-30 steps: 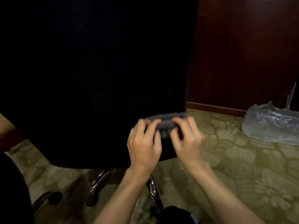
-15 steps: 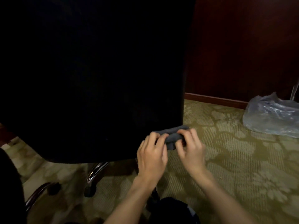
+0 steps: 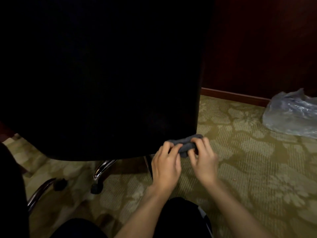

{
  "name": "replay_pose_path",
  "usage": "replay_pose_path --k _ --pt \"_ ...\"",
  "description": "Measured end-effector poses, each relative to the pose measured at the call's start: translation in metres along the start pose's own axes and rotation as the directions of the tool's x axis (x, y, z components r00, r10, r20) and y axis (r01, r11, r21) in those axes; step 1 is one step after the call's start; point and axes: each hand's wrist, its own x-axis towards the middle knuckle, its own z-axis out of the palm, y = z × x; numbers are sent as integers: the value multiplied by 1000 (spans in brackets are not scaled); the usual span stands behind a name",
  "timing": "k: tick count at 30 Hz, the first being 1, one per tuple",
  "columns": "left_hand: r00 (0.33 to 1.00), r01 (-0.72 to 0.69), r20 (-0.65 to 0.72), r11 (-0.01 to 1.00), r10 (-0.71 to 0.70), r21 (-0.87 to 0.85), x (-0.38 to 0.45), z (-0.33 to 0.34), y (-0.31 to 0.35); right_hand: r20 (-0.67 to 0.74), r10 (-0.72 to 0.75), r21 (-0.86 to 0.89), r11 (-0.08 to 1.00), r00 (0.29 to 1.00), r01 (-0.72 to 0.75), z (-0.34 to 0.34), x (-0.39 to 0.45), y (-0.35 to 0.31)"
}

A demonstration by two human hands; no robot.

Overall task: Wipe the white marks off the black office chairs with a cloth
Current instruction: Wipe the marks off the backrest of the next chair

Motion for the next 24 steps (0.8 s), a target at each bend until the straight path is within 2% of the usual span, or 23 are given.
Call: replay_pose_path --k 2,5,7,9,12,14,16,18,21,24 --pt "999 -9 -50 1000 8 -21 7 -10 7 -65 -10 22 1000 998 11 -9 8 -12" --pt "969 -53 -246 998 41 -43 33 -38 14 -250 -82 99 989 965 110 -28 36 -48" --pt "942 -53 -334 998 37 -38 46 -53 12 -313 -108 110 983 944 149 -27 52 -68" --pt "948 -33 -316 999 28 -12 43 -52 2 -303 -111 67 988 946 138 -12 50 -70" --pt "983 1 -184 1000 2 18 12 -32 -20 -212 -105 16 994 972 111 16 16 -51" --pt "994 32 -107 999 -30 14 -9 -24 -30 -116 -74 22 997 991 77 26 -7 -42" --pt "994 54 -97 998 -55 -15 -16 -31 -36 -71 -53 67 996 996 58 26 -12 -50" --pt "980 68 -182 996 -79 -65 -4 -51 -38 -96 -82 119 988 992 94 20 3 -75" --pt "917 74 -384 993 -104 -92 27 -98 -46 -184 -181 127 970 966 206 11 44 -134" --pt "879 60 -468 995 -91 -79 36 -125 -63 -213 -268 68 955 940 288 19 60 -173"
